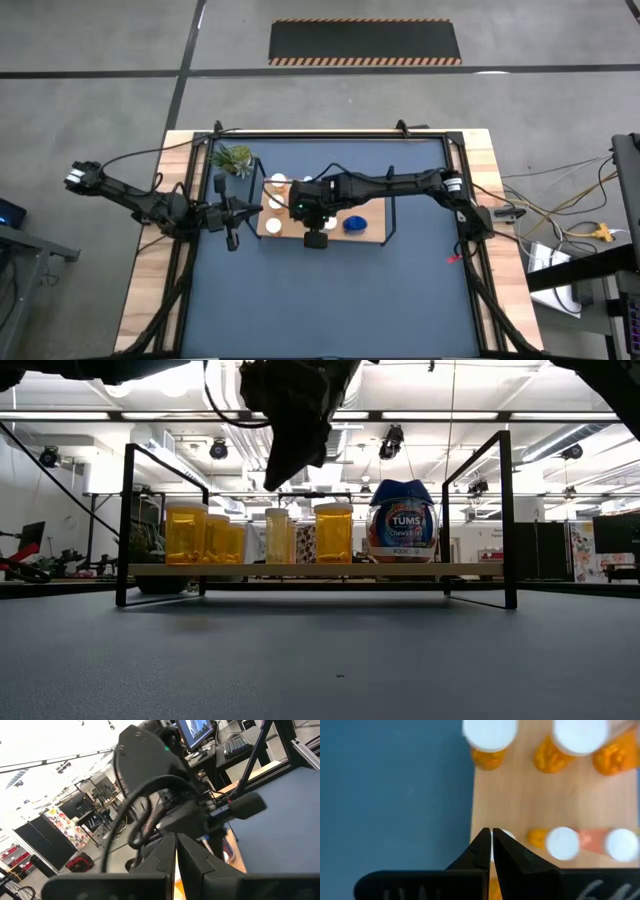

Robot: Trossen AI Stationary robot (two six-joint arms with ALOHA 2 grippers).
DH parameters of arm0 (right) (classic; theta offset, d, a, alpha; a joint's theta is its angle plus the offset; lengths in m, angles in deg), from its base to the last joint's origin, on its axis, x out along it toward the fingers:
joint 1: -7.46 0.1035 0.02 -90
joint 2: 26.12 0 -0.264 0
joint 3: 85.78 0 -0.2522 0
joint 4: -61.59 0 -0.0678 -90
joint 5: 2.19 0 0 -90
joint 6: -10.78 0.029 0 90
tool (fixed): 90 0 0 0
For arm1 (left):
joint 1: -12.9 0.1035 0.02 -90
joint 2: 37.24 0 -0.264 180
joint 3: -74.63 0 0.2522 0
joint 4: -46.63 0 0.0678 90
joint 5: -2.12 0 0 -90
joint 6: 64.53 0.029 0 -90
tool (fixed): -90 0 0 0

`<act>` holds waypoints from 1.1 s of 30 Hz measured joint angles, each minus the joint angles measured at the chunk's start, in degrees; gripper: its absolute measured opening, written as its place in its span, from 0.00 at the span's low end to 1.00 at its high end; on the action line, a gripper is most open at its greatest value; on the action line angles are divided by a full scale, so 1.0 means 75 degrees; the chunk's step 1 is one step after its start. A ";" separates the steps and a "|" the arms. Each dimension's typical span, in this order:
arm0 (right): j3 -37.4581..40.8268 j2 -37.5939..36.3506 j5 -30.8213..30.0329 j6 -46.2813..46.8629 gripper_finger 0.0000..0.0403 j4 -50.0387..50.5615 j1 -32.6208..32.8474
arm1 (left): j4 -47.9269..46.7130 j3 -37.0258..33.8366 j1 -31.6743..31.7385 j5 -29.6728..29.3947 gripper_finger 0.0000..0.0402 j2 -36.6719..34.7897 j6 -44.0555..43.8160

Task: Pick and place medicine bottles onto shelf by color
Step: Adjust the bottom yellow pill bottle on the shelf

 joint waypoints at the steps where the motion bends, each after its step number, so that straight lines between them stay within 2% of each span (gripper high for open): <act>1: 0.0082 0.0000 -0.0002 -0.0041 0.02 -0.0114 0.0041 | 0.0000 0.0000 0.0000 0.0000 0.00 0.0000 0.0000; 8: 0.0535 0.0006 -0.0949 -0.0212 0.02 -0.0509 0.0234 | -0.0003 0.0000 0.0000 -0.0003 0.00 0.0000 -0.0001; 22: 0.0769 -0.0012 -0.1000 -0.0174 0.02 -0.0883 0.0231 | -0.0003 0.0000 -0.0001 -0.0006 0.00 0.0000 -0.0003; 33: 0.0660 -0.0012 -0.1000 -0.0177 0.02 -0.0673 0.0228 | -0.0005 0.0000 0.0000 -0.0012 0.00 0.0000 -0.0003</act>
